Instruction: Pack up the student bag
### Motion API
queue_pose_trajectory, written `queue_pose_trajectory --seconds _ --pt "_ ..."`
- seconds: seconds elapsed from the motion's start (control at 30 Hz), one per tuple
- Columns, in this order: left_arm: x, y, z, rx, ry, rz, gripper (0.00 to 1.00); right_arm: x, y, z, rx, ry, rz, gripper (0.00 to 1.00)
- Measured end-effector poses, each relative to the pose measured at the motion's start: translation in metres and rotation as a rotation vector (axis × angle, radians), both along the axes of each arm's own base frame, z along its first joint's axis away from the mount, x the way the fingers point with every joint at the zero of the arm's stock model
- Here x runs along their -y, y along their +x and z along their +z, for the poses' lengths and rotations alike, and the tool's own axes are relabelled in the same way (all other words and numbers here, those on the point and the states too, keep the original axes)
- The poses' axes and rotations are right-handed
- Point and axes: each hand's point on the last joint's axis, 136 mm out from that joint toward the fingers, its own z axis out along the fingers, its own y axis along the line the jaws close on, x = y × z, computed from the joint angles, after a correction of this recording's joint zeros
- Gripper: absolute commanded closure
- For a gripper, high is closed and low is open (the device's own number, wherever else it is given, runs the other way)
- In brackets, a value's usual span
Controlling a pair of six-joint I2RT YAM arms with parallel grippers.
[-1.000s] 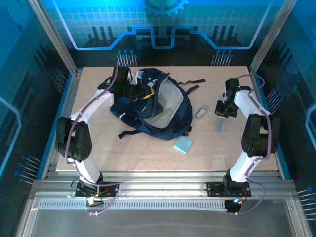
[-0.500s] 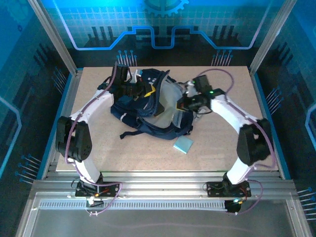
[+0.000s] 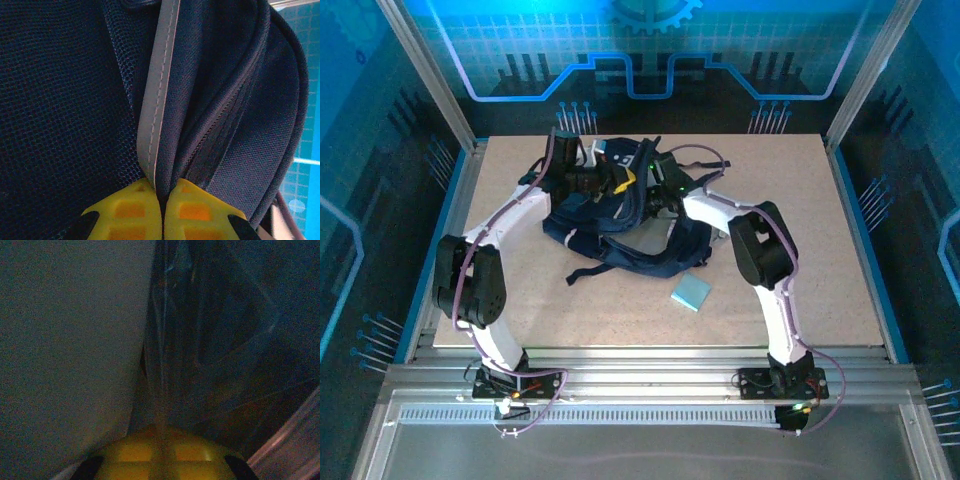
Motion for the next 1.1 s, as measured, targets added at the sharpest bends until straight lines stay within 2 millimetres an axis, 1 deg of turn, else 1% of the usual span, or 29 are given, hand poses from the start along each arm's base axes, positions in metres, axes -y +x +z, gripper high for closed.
queue_pose_trajectory --seconds 0.03,0.07,0.1,0.13,0.17,0.23,0.3,0.33,0.43,0.47,0.5,0.57,0.6,0.63,0.67,0.7,0.77,0.83,0.9,0.97,1.03,1.1 --pt "-0.001 0.001 0.001 0.003 0.001 0.009 1.0 -0.003 0.006 0.0 0.0 0.014 -0.01 0.91" --pt "-0.002 0.002 0.001 0.005 0.005 0.021 1.0 -0.007 0.01 0.002 0.002 0.028 -0.018 0.82" --pt "-0.003 0.004 0.001 0.006 0.007 0.031 1.0 -0.009 0.012 0.003 0.004 0.036 -0.022 0.7" --pt "-0.003 0.004 0.003 0.008 0.006 0.034 1.0 -0.01 0.013 0.004 0.007 0.041 -0.026 0.61" --pt "-0.004 0.004 0.004 0.011 0.004 0.038 1.0 -0.011 0.013 0.008 0.013 0.046 -0.03 0.54" --pt "-0.004 0.005 0.01 0.029 -0.001 0.043 1.0 -0.006 0.011 0.017 0.036 0.03 -0.046 0.44" --pt "-0.003 0.006 0.012 0.036 -0.007 0.053 1.0 0.007 0.002 0.02 0.044 -0.021 -0.065 0.4" --pt "-0.003 0.007 0.011 0.032 -0.01 0.06 1.0 0.019 -0.005 0.021 0.039 -0.064 -0.078 0.37" --pt "0.0 0.006 0.005 0.014 -0.018 0.071 0.99 0.052 -0.027 0.029 0.035 -0.187 -0.099 0.34" --pt "0.001 0.007 0.003 0.013 -0.022 0.075 0.97 0.064 -0.034 0.035 0.041 -0.228 -0.106 0.34" --pt "0.002 0.009 0.002 0.011 -0.027 0.079 0.93 0.075 -0.041 0.041 0.049 -0.263 -0.109 0.34" --pt "0.004 0.014 -0.003 0.006 -0.037 0.084 0.67 0.098 -0.059 0.053 0.067 -0.337 -0.117 0.33" --pt "0.005 0.016 -0.005 0.002 -0.043 0.087 0.56 0.107 -0.068 0.057 0.075 -0.362 -0.119 0.33" --pt "0.007 0.018 -0.007 0.0 -0.049 0.086 0.39 0.117 -0.079 0.06 0.079 -0.392 -0.119 0.33" --pt "0.009 0.019 -0.007 0.005 -0.053 0.079 0.3 0.127 -0.091 0.06 0.075 -0.418 -0.117 0.33" --pt "0.01 0.019 -0.008 0.006 -0.055 0.075 0.28 0.133 -0.1 0.058 0.069 -0.437 -0.116 0.33" --pt "0.011 0.018 -0.006 0.01 -0.059 0.065 0.26 0.149 -0.123 0.047 0.034 -0.491 -0.11 0.33" --pt "0.011 0.017 -0.006 0.013 -0.057 0.061 0.25 0.157 -0.138 0.034 0.0 -0.538 -0.098 0.33" --pt "0.006 0.012 -0.009 0.008 -0.05 0.067 0.24 0.161 -0.151 0.023 -0.029 -0.591 -0.084 0.32" --pt "-0.003 0.004 -0.013 0.001 -0.034 0.079 0.24 0.165 -0.159 0.017 -0.043 -0.639 -0.081 0.31" --pt "-0.02 -0.007 -0.019 -0.009 -0.005 0.109 0.23 0.171 -0.164 0.011 -0.056 -0.683 -0.098 0.29" --pt "-0.038 -0.016 -0.026 -0.021 0.03 0.151 0.23 0.182 -0.17 0.002 -0.077 -0.724 -0.128 0.29"
